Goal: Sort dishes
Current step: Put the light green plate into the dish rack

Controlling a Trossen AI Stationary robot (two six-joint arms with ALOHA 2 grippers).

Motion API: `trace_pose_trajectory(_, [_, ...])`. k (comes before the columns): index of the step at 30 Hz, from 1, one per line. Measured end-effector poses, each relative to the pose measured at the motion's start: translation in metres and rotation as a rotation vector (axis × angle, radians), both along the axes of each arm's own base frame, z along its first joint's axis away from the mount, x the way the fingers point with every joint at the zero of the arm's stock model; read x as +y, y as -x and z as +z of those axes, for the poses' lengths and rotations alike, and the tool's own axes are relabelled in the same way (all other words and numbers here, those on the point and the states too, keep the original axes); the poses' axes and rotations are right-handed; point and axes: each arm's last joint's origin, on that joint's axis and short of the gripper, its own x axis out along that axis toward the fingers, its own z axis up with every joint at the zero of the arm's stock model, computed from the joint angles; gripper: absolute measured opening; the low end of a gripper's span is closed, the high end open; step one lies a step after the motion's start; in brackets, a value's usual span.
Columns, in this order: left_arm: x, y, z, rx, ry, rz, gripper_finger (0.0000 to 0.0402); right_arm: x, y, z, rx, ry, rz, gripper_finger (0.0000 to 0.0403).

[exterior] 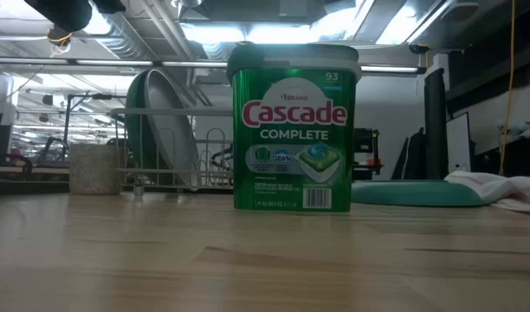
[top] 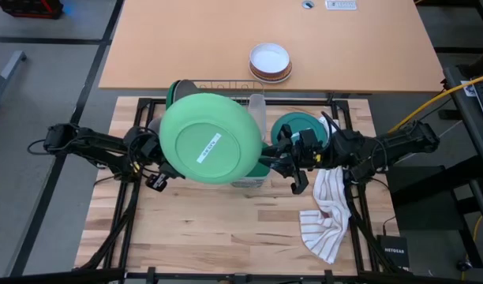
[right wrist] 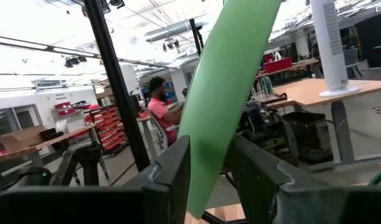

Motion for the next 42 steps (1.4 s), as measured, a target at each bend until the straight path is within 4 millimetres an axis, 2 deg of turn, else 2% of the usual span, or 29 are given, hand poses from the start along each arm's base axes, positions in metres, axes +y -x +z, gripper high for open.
trace_pose_trajectory(8, [0.0, -0.001, -0.001, 0.009, -0.011, 0.007, 0.0001, 0.004, -0.008, -0.004, -0.01, 0.011, 0.039, 0.0109])
trace_pose_trajectory(16, [0.0, -0.001, -0.001, -0.011, -0.031, 0.024, 0.0002, 0.006, -0.01, -0.003, -0.039, 0.009, 0.075, 0.0034])
trace_pose_trajectory(20, [0.001, -0.001, -0.001, -0.013, -0.014, 0.045, 0.0009, 0.006, -0.009, 0.001, -0.098, 0.002, 0.094, 0.0026])
trace_pose_trajectory(23, [0.002, -0.002, 0.0, 0.009, 0.04, 0.07, 0.0037, 0.006, -0.009, 0.002, -0.118, 0.019, 0.085, 0.0026])
trace_pose_trajectory(27, [0.005, -0.004, 0.0, 0.037, 0.121, 0.116, 0.0096, 0.006, -0.008, 0.003, -0.128, 0.043, 0.077, 0.0024])
trace_pose_trajectory(33, [0.007, -0.011, -0.008, 0.132, 0.107, 0.162, 0.0173, 0.005, -0.008, 0.005, -0.164, 0.059, 0.058, 0.0021])
trace_pose_trajectory(37, [0.011, -0.014, -0.013, 0.196, 0.101, 0.181, 0.0195, 0.005, -0.008, 0.005, -0.171, 0.075, 0.048, 0.002])
trace_pose_trajectory(42, [0.015, -0.019, -0.022, 0.298, 0.098, 0.194, 0.02, 0.005, -0.008, 0.006, -0.174, 0.08, 0.043, 0.002])
